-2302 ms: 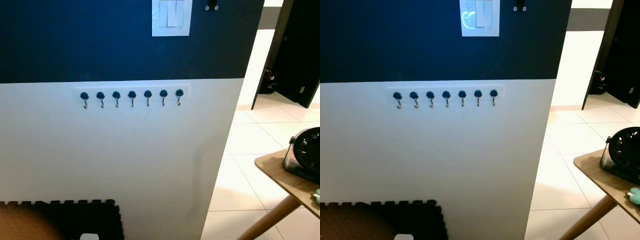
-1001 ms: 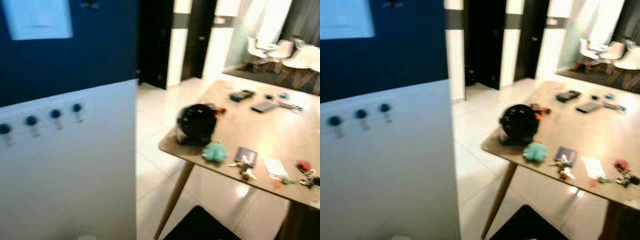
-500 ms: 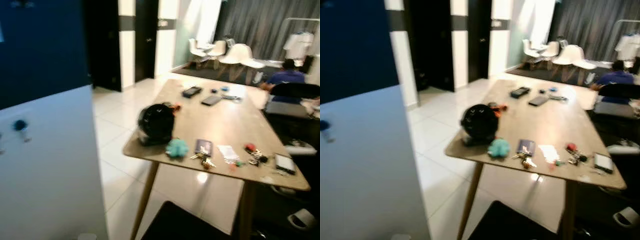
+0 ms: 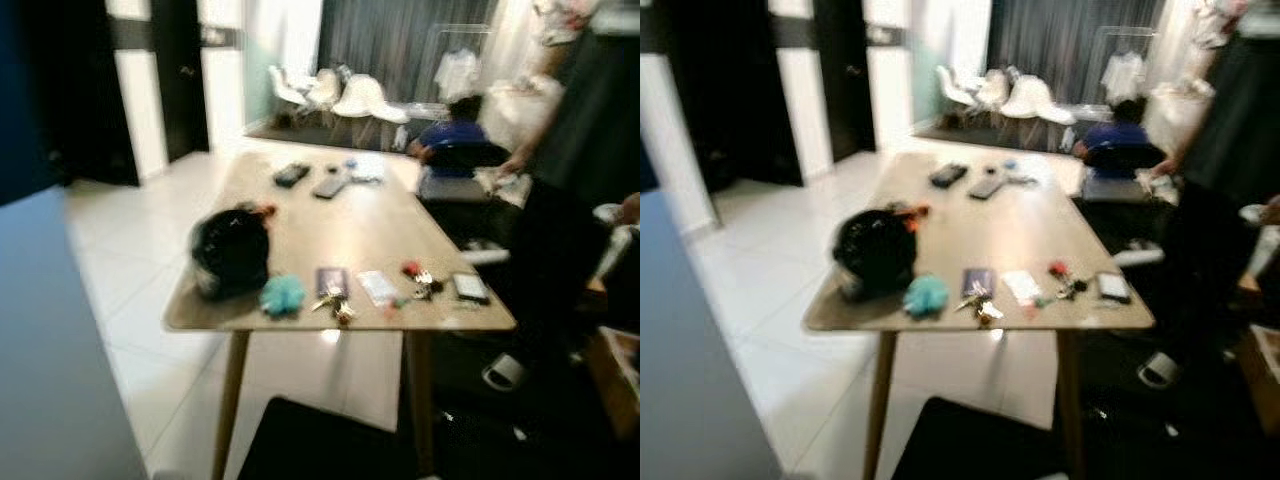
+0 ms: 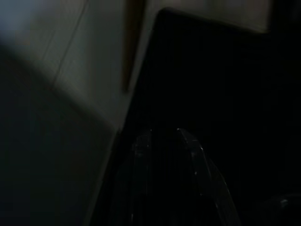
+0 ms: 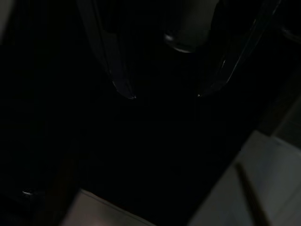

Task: Hang keys on a hook

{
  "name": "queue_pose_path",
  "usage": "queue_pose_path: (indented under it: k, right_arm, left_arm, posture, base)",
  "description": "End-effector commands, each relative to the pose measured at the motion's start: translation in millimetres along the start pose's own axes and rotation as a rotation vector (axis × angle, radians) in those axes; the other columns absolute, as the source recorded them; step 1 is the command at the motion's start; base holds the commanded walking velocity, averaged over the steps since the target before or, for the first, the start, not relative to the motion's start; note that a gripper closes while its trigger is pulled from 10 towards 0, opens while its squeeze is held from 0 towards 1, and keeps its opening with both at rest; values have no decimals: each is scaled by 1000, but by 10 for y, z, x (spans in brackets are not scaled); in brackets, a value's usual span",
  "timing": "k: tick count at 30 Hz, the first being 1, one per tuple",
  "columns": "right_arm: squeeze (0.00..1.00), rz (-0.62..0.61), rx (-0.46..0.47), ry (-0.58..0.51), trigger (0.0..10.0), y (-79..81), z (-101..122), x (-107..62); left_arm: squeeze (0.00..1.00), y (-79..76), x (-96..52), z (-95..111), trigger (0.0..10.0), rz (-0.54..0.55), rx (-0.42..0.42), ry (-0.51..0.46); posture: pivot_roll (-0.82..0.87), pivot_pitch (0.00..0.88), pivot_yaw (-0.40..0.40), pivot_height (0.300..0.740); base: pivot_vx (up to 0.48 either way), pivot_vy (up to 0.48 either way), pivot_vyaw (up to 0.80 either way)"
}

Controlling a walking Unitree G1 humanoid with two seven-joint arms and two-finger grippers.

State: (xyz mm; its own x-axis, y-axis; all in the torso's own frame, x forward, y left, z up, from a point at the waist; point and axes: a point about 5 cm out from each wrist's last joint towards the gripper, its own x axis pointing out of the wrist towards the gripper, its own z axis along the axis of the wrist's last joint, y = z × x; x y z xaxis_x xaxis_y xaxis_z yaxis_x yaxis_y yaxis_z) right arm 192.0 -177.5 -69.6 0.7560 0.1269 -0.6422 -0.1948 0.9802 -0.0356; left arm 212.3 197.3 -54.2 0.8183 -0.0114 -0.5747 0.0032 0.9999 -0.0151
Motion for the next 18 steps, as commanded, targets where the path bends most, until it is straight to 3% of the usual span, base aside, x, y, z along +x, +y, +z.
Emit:
queue_pose_path:
  k: [1,7,18]
  right_arm:
    - [0,2,7,4,10000,27,2,9]
    - [0,8,15,4,10000,35,4,12]
    - [0,32,-7,20,10000,63,-13,12]
  left_arm:
    - [0,23,-56,-130,10000,7,4,45]
    - [0,29,-56,-128,10000,14,1,43]
    - [0,-27,-42,-101,10000,1,4,24]
  posture:
    - [35,15,-3,740]
    - [34,19,0,740]
    - [32,26,-6,740]
  base:
    - [0,0,-800]
    - [0,0,-719]
    - [0,-22,0]
